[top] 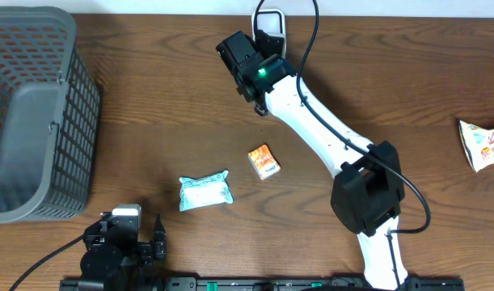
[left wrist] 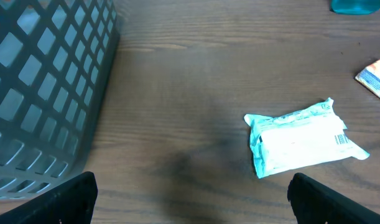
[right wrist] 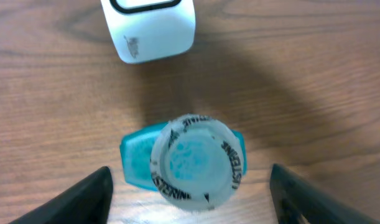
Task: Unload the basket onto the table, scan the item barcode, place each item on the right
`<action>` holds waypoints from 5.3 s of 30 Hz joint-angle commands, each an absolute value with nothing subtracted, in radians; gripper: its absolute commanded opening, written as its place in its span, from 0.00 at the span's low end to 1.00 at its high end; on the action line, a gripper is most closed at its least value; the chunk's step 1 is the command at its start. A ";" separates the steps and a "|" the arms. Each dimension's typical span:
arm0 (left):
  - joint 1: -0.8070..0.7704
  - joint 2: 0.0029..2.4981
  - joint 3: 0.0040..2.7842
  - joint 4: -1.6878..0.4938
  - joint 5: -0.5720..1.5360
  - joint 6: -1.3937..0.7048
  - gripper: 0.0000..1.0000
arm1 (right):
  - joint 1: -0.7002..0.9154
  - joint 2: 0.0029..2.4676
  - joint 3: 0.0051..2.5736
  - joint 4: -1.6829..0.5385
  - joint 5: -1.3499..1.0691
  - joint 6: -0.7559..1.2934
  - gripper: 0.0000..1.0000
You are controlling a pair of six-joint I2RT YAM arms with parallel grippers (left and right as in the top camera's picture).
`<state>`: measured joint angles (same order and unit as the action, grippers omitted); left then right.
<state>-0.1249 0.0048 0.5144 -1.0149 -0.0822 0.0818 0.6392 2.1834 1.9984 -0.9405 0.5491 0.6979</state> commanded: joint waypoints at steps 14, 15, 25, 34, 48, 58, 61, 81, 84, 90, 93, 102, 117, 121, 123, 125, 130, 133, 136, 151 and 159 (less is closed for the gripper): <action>-0.123 0.006 0.514 -1.016 -0.091 0.081 0.98 | 0.469 2.032 2.001 -1.035 -0.134 -0.503 0.99; -0.123 0.006 0.514 -1.016 -0.091 0.081 0.98 | 0.449 2.047 2.001 -1.039 -0.178 -0.520 0.99; -0.123 0.006 0.514 -1.016 -0.091 0.081 0.98 | 0.355 2.132 2.001 -0.992 -0.342 -0.560 0.99; -0.123 0.006 0.514 -1.016 -0.091 0.081 0.98 | 0.355 2.224 2.001 -0.889 -0.277 -0.527 0.99; -0.123 0.006 0.514 -1.016 -0.091 0.081 0.98 | 0.369 2.303 2.001 -0.823 -0.245 -0.463 0.43; -0.123 0.006 0.514 -1.016 -0.091 0.081 0.98 | 0.380 2.250 2.013 -0.832 -0.243 -0.320 0.09; -0.123 0.006 0.514 -1.016 -0.091 0.081 0.98 | 0.377 2.225 2.013 -0.832 -0.244 -0.307 0.13; -0.123 0.006 0.514 -1.016 -0.091 0.081 0.98 | 0.466 2.052 2.017 -0.878 0.040 -0.169 0.99; -0.123 0.006 0.514 -1.016 -0.091 0.081 0.98 | 0.495 2.059 2.021 -0.872 0.081 -0.169 0.99; -0.123 0.006 0.514 -1.016 -0.091 0.081 0.98 | 0.507 2.127 2.021 -0.803 0.152 -0.136 0.99; -0.123 0.006 0.514 -1.016 -0.091 0.081 0.98 | 0.508 2.157 2.021 -0.769 0.171 -0.093 0.99; -0.123 0.006 0.514 -1.016 -0.091 0.081 0.98 | 0.501 2.203 2.021 -0.736 0.088 -0.069 0.99; -0.123 0.006 0.514 -1.016 -0.091 0.081 0.98 | 0.497 2.269 2.021 -0.706 0.099 -0.029 0.67; -0.123 0.006 0.514 -1.016 -0.091 0.081 0.98 | 0.497 2.269 2.021 -0.707 0.098 -0.003 0.40; -0.123 0.006 0.514 -1.016 -0.091 0.081 0.98 | 0.497 2.269 2.021 -0.710 0.098 0.001 0.28; -0.123 0.006 0.514 -1.016 -0.091 0.081 0.98 | 0.497 2.268 2.022 -0.717 0.097 0.005 0.22; -0.123 0.006 0.514 -1.016 -0.091 0.081 0.98 | 0.494 2.249 2.033 -0.780 0.091 0.007 0.12; -0.123 0.006 0.514 -1.016 -0.091 0.081 0.98 | 0.492 2.213 2.035 -0.844 0.091 0.007 0.08; -0.123 0.006 0.514 -1.016 -0.091 0.081 0.98 | 0.491 2.158 2.035 -0.917 0.090 0.007 0.06; -0.123 0.006 0.514 -1.016 -0.091 0.080 0.98 | 0.361 1.913 2.035 -1.328 -0.554 -0.059 0.05; -0.123 0.006 0.514 -1.016 -0.091 0.081 0.98 | 0.272 1.896 2.035 -1.557 -0.755 -0.214 0.05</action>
